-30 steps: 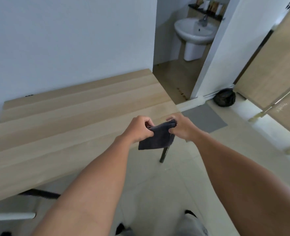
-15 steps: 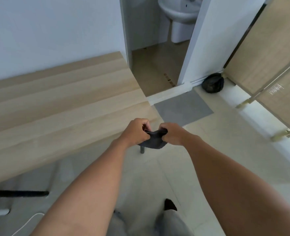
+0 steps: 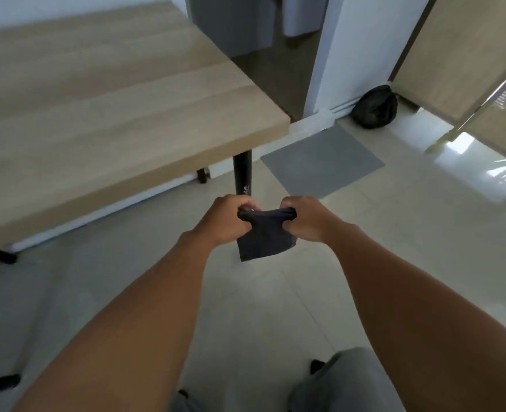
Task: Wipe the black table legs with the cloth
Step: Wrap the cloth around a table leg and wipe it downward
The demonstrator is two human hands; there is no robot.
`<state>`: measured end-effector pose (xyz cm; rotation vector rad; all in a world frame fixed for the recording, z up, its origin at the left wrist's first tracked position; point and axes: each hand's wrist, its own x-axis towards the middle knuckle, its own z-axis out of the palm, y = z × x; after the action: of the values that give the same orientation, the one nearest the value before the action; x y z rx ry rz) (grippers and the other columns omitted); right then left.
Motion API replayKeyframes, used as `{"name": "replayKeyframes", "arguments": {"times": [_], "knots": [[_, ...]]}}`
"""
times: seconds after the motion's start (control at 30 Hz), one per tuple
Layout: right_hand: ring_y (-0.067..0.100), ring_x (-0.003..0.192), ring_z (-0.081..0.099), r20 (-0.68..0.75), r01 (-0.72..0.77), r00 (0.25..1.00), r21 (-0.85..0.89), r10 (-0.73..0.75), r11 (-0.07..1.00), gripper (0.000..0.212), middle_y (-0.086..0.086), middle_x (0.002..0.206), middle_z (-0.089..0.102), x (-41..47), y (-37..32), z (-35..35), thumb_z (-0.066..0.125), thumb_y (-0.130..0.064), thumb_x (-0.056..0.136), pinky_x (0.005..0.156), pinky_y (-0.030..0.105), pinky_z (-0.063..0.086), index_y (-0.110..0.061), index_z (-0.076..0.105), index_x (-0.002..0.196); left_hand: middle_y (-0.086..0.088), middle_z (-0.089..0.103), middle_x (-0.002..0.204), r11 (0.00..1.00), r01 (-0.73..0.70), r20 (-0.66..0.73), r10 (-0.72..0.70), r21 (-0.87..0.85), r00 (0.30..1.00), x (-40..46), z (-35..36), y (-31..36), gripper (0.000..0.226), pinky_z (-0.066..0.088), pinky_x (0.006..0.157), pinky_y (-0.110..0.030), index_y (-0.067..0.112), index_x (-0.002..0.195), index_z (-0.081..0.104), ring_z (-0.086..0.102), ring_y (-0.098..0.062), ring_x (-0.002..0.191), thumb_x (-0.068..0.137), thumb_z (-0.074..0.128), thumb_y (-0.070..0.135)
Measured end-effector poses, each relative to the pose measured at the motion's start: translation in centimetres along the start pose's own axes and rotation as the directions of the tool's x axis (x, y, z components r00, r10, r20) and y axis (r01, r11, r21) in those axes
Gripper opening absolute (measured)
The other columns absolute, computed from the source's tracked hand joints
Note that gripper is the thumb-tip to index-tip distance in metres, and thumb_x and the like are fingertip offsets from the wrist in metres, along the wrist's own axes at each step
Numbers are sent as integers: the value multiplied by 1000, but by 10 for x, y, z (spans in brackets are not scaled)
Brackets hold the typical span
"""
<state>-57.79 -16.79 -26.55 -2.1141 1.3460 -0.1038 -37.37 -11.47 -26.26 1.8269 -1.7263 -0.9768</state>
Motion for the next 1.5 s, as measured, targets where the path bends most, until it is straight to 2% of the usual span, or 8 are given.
{"name": "replayKeyframes", "arguments": {"times": [0.2,0.33,0.67,0.93,1.13,1.27,1.4,1.5], "knots": [[22,76,59,-206,63,978,104,-41,993,8,5,78,66,34,23,64,62,-10,80,62,29,42,-17,65,78,8,73,88,989,-148,-172,146,0,974,23,25,-65,30,54,70,-26,28,88,74,67,-8,84,80,63,1],[11,62,54,-384,163,921,233,-63,959,29,-7,63,56,26,10,68,62,-4,81,59,25,36,-28,53,68,12,73,90,968,-251,-289,233,-26,929,10,16,-67,21,52,71,-22,30,91,73,68,-5,86,87,66,11],[26,92,62,-544,165,839,236,-10,958,16,10,102,67,32,-12,79,59,-11,93,75,32,48,-16,67,106,14,70,95,948,-318,-420,283,-15,862,-1,-1,-74,19,48,69,-16,32,96,70,65,-3,89,94,67,13],[32,105,56,-626,97,760,376,176,921,19,16,113,60,60,4,95,55,-13,95,84,33,47,-17,65,111,11,68,93,954,-297,-488,242,-36,838,29,20,-78,14,50,71,-21,25,103,70,66,-9,89,98,63,14],[21,99,62,-683,261,710,480,170,837,16,0,98,68,89,19,98,60,-10,93,80,32,53,-24,66,99,12,69,93,946,-311,-623,189,-92,759,59,33,-85,14,48,70,-13,25,103,70,66,-4,91,98,62,13],[10,90,64,-687,357,702,570,191,740,17,-11,92,68,116,14,102,58,-11,94,66,17,45,-26,66,97,2,73,99,932,-288,-658,77,-218,749,75,31,-90,15,61,86,-39,19,106,73,70,-16,96,97,64,12],[22,97,57,-700,363,583,679,413,638,22,1,115,49,133,-2,118,68,-19,91,78,22,43,-15,56,110,6,66,105,917,-320,-717,56,-239,695,85,37,-81,22,61,87,-36,24,110,67,69,-16,96,93,70,10],[24,95,54,-699,349,512,700,499,623,16,2,108,49,132,-17,134,63,-26,96,71,21,35,-15,51,100,14,61,108,892,-366,-708,77,-266,702,86,38,-73,31,58,90,-32,32,108,61,67,-12,104,89,65,8]]}}
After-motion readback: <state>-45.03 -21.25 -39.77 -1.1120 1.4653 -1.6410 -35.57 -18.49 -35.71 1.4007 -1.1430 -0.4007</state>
